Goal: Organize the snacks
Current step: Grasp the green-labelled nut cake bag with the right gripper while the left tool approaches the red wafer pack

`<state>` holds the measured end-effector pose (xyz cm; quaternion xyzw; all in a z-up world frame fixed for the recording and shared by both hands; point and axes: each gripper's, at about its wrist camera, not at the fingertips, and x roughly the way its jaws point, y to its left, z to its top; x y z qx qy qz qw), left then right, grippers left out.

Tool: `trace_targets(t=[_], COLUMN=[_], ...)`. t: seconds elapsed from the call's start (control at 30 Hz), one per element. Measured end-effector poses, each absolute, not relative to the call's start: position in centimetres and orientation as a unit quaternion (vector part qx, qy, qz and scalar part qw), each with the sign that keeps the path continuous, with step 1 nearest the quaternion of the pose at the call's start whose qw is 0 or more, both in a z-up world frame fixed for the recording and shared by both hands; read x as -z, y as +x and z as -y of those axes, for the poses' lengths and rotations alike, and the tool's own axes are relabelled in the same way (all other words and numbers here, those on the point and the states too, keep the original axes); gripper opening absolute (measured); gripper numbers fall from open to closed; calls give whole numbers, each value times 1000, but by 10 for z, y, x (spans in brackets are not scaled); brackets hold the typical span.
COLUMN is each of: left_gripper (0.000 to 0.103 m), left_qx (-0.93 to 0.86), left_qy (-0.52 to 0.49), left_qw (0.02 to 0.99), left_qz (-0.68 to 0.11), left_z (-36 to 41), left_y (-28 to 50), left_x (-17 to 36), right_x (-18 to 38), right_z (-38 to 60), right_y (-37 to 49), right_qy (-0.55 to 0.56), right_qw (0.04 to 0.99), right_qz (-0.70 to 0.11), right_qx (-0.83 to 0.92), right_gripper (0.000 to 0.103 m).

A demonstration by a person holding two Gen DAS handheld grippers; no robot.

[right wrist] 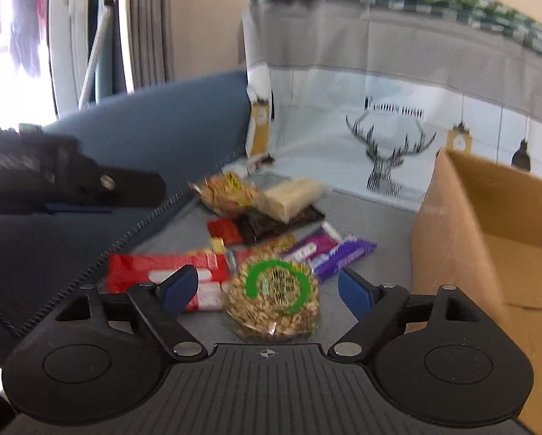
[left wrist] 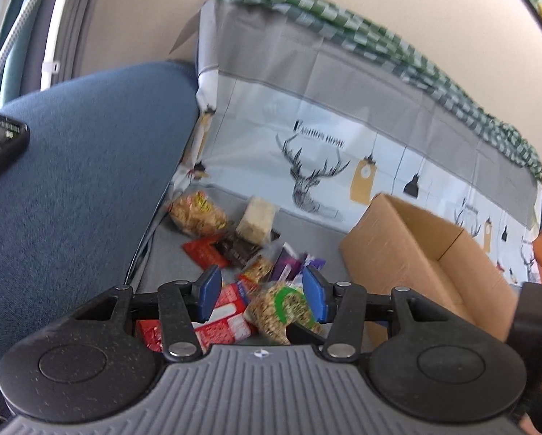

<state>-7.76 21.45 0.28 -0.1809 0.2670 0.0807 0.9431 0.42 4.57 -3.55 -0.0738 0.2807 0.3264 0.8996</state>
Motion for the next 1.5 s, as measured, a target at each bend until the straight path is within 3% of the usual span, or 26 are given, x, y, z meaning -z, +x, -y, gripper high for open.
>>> trace_targets(t=[0.13, 0.37, 0.6, 0.8, 0.93, 1.2, 1.43, 1.5], left_gripper=[57, 62, 62, 63, 69, 96, 100, 92], left_qx=[-86, -91, -106, -113, -118, -130, -139, -140], left_qy=[-187, -198, -219, -206, -178, -26, 87, 91], left_qw=[934, 931, 923, 921, 919, 923, 888, 884], left_qz=[-294, -294, -298, -312, -330, -361, -429, -438], left_z=[-222, -230, -237, -233, -226, -192, -172, -174], left_y=[-70, -74, -74, -69, -62, -30, -9, -9], left_x=[5, 8, 10, 12, 17, 40, 77, 81], right_x=[54, 84, 84, 65, 52, 42, 55, 60], right_z=[-51, -60, -58, -46, -37, 4, 1, -2], right_y=[23, 46, 41, 27, 7, -42, -54, -52], right_qy=[-72, -58, -70, -87, -119, -140, -172, -173], right_qw=[896, 875, 873, 869, 859, 831, 827, 825], right_qz=[-302, -352, -333, -326, -338, -377, -372, -377], right_qx=[-318, -326, -349, -363, -365, -383, -385, -385], right_gripper=[95, 95, 81, 80, 79, 79, 80, 80])
